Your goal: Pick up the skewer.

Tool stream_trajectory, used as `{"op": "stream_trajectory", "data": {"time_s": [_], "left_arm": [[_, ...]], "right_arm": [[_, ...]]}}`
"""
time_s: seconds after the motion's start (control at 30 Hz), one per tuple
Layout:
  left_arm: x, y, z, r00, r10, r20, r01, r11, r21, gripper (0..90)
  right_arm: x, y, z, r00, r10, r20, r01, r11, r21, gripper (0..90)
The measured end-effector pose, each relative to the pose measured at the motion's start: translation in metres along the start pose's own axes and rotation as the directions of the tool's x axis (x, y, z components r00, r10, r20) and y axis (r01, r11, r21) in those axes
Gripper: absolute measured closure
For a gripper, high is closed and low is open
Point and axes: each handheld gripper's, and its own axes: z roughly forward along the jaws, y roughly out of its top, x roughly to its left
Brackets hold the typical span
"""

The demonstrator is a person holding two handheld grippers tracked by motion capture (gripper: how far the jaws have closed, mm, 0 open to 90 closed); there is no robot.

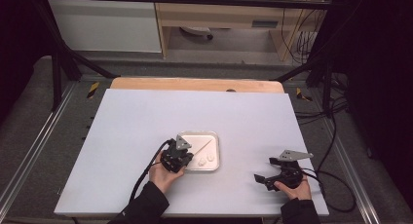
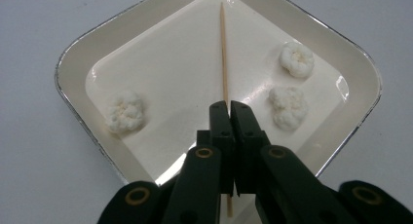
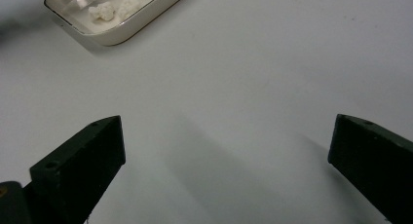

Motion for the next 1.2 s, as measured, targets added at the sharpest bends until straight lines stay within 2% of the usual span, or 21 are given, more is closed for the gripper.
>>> {"op": "stream_trajectory", "data": {"time_s": [0.2,0.57,0.77,0.93,1.2], "left_arm": [[0.003,-0.001,-0.008,0.9999,-0.01,0.0,0.01,0.9993,-0.037,88.9],[0.008,-0.002,-0.022,0.9996,-0.01,0.025,0.012,0.998,-0.062,88.9],[0.008,-0.002,-0.028,0.9987,0.007,0.05,-0.004,0.9977,-0.068,88.9],[0.009,-0.002,-0.032,0.9973,0.025,0.069,-0.021,0.9977,-0.065,88.9],[0.012,-0.002,-0.037,0.9953,0.046,0.085,-0.041,0.9975,-0.058,88.9]], "right_arm": [[0.0,0.0,0.0,1.0,-0.001,0.0,0.001,1.0,0.0,0.7],[0.001,0.001,0.0,1.0,-0.007,0.006,0.007,1.0,-0.003,0.7],[0.005,0.005,0.001,0.9993,-0.035,0.01,0.035,0.999,-0.008,0.6],[0.01,0.009,0.003,0.9975,-0.062,0.034,0.062,0.998,-0.001,0.7],[0.022,0.019,0.009,0.9881,-0.142,0.059,0.14,0.99,0.031,0.7]]}}
